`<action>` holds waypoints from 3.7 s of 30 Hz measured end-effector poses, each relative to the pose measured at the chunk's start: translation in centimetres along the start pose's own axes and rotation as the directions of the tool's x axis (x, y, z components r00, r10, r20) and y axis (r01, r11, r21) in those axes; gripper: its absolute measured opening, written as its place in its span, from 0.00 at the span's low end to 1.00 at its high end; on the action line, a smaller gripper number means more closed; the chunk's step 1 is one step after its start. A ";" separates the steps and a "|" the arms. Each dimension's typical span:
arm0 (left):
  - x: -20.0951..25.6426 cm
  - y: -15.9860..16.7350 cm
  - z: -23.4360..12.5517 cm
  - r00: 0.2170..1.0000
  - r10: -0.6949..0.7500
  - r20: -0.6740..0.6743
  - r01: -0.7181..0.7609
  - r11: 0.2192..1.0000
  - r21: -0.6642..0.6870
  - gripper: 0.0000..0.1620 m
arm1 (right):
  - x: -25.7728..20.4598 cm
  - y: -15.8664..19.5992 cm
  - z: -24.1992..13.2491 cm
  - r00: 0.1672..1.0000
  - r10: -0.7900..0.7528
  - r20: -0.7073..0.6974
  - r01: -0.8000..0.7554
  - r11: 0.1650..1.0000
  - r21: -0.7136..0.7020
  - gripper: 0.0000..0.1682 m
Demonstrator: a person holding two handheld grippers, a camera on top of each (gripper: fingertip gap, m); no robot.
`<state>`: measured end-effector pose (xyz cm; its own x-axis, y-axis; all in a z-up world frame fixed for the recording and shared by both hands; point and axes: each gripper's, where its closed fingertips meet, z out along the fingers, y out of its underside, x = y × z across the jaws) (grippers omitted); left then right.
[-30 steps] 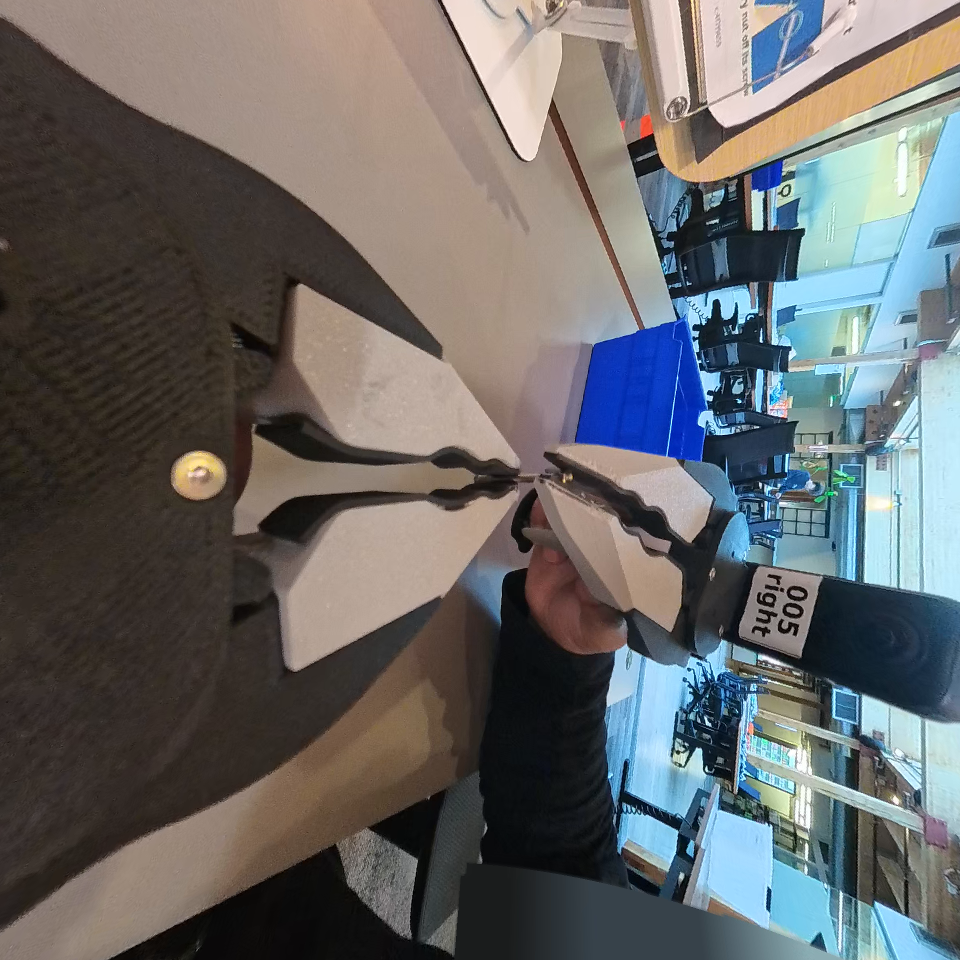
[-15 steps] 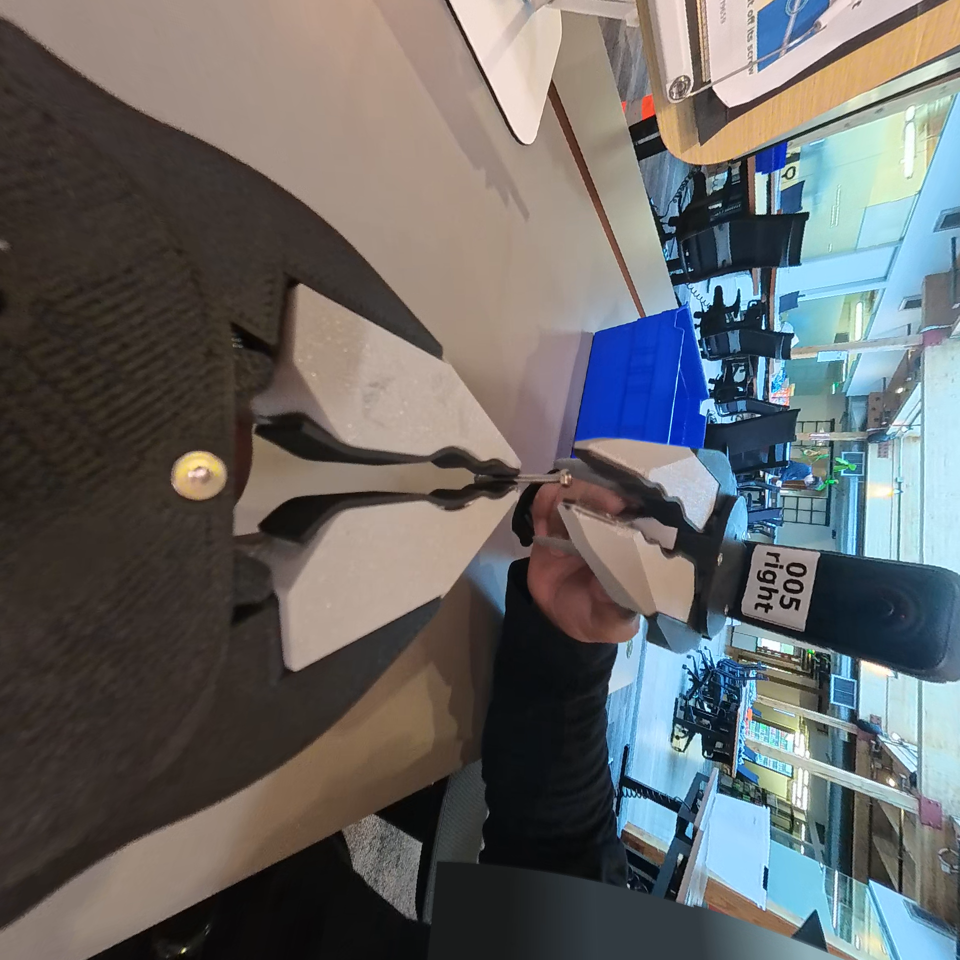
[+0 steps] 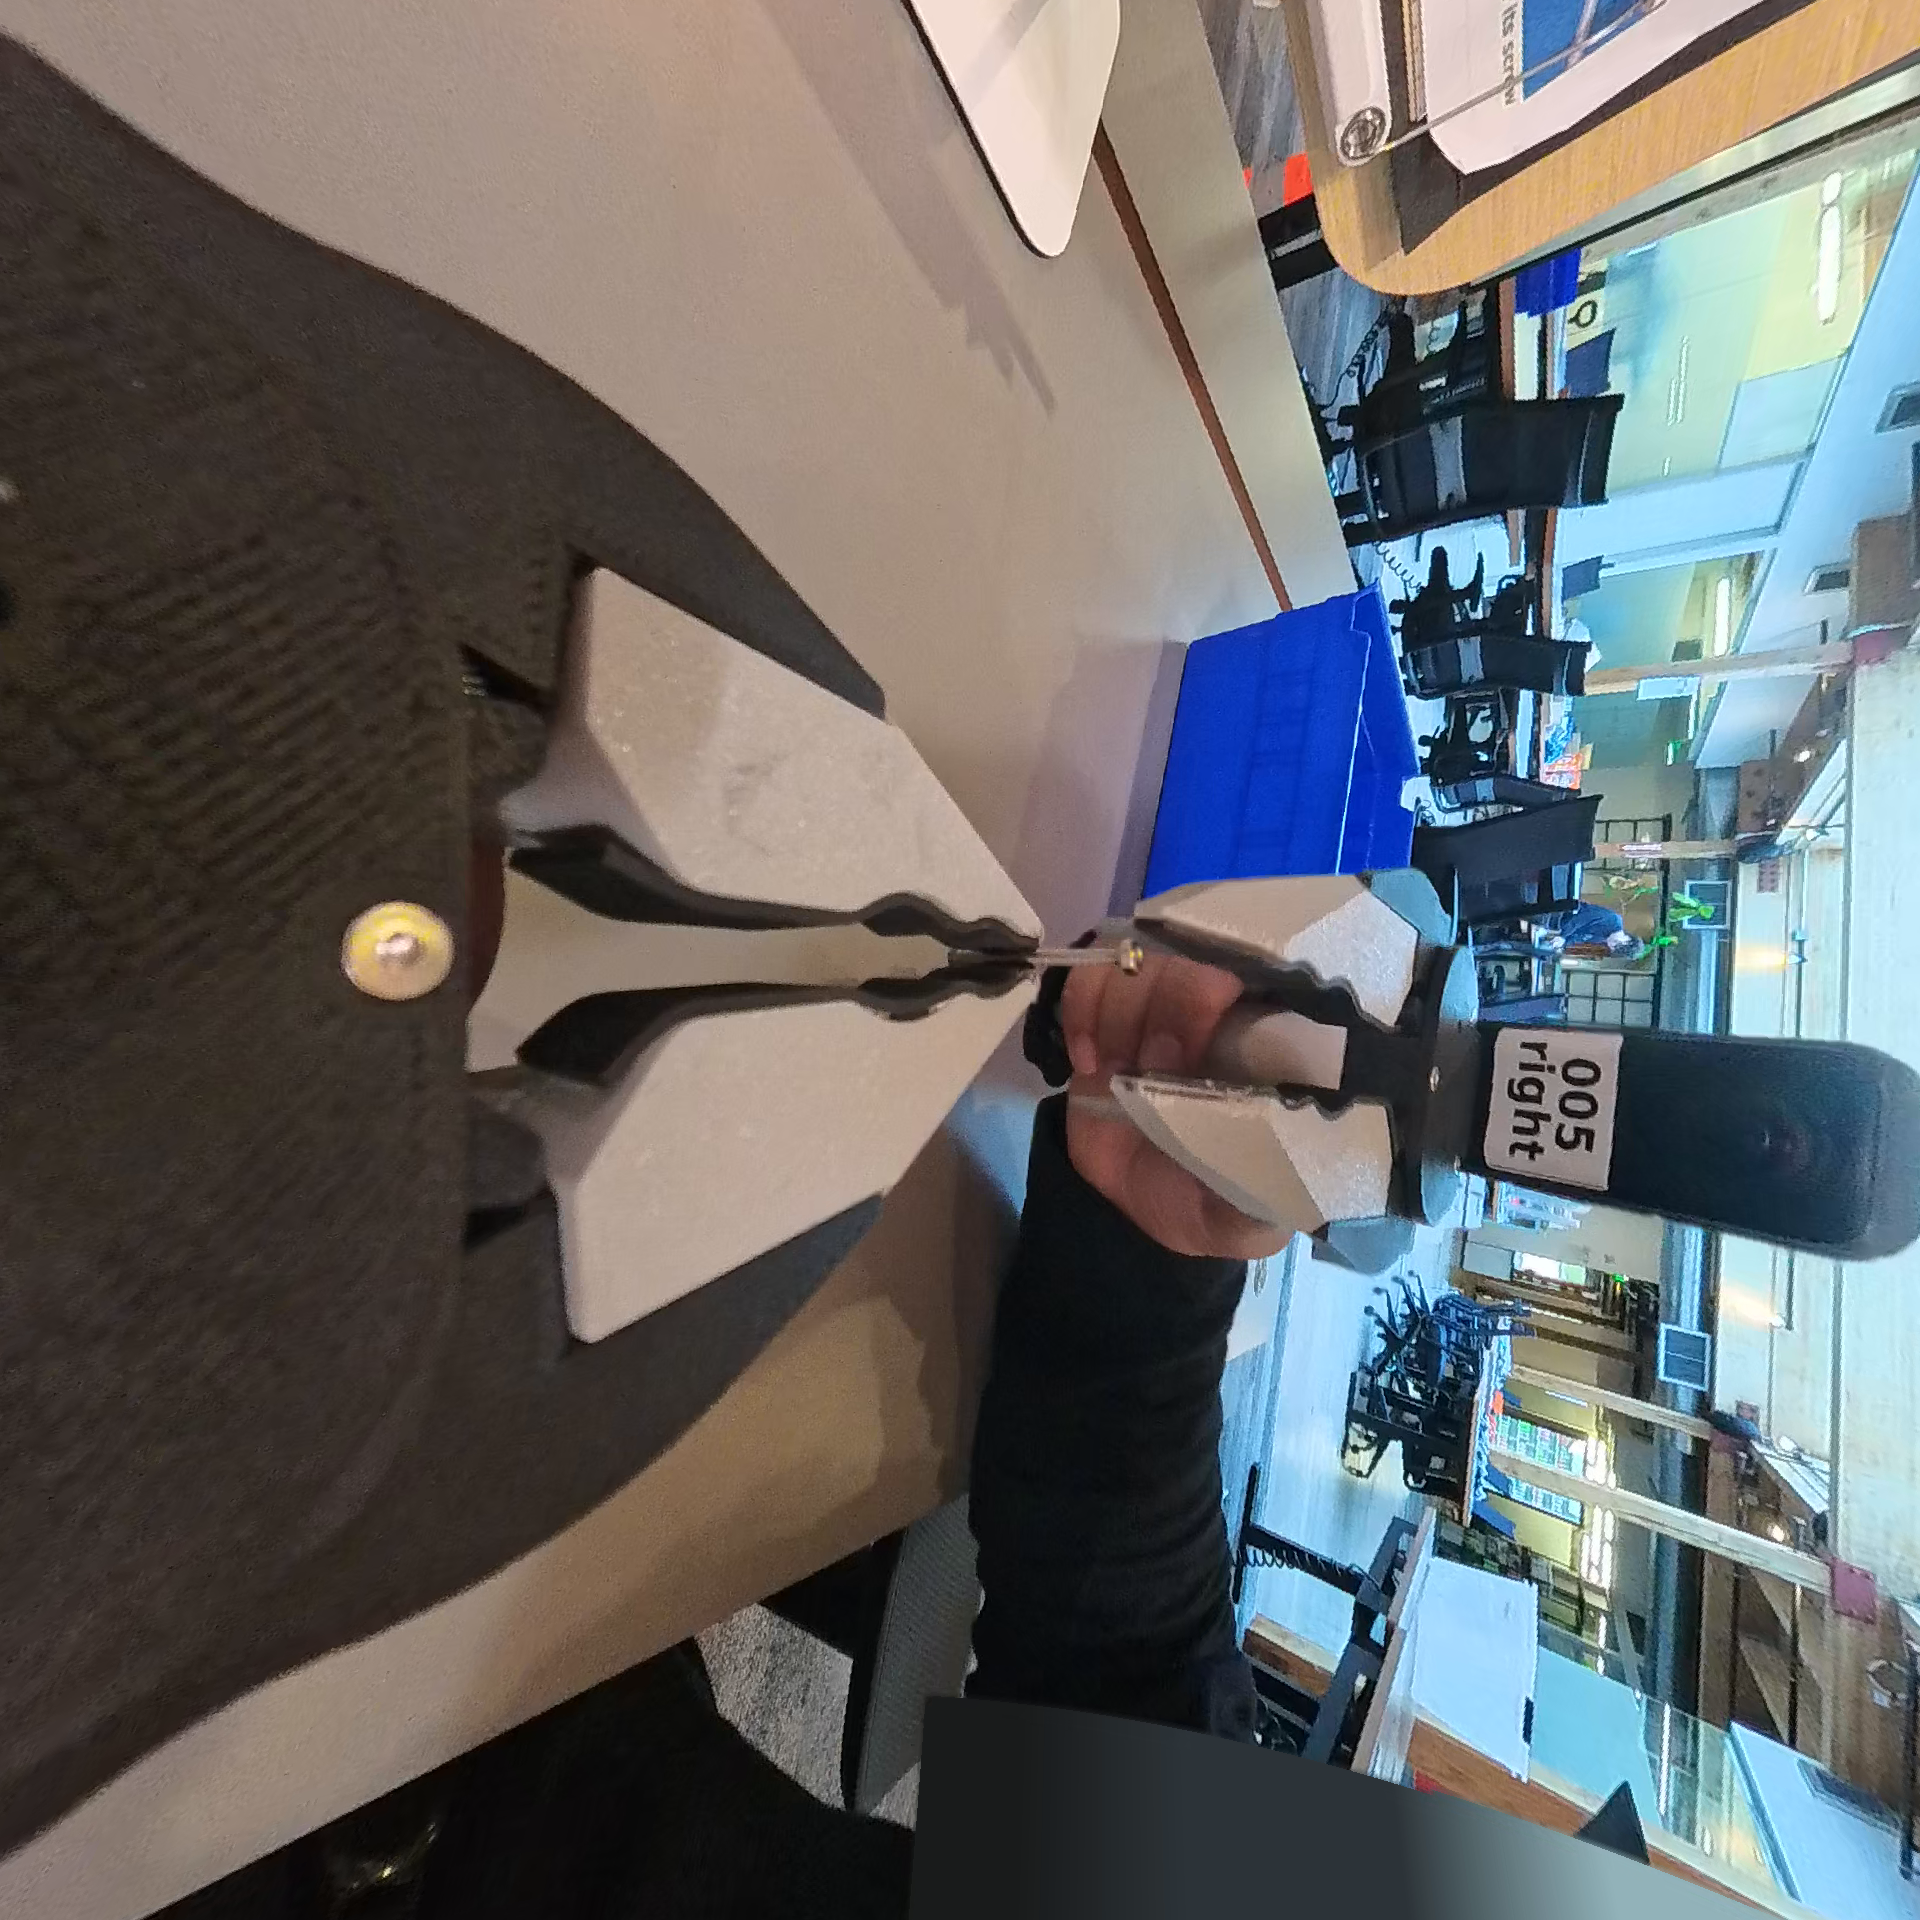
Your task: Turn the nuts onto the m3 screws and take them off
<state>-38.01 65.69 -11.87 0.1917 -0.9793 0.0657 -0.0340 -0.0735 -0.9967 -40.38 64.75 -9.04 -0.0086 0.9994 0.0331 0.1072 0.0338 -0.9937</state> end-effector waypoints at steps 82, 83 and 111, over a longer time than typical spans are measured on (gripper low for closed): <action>-0.5 -0.5 -0.3 1.000 0.000 0.030 -0.001 1.000 0.023 0.00 | -0.2 0.1 2.0 0.994 0.088 0.065 -0.089 0.996 0.007 0.16; -0.6 -0.6 -0.4 0.999 -0.001 0.034 0.000 1.000 0.028 0.00 | -0.2 0.0 2.0 0.995 0.080 0.052 -0.080 0.997 0.006 0.17; -2.4 -1.0 -1.1 0.994 -0.059 0.096 0.053 0.997 0.057 0.00 | 1.0 0.1 1.7 0.995 0.094 -0.027 -0.094 0.996 -0.005 0.20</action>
<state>-39.50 67.89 -11.01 0.2864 -0.9507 0.1190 0.0320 -0.1147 -0.9929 -42.02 65.72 -9.29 0.0282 0.9979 -0.0578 0.1121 -0.0606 -0.9918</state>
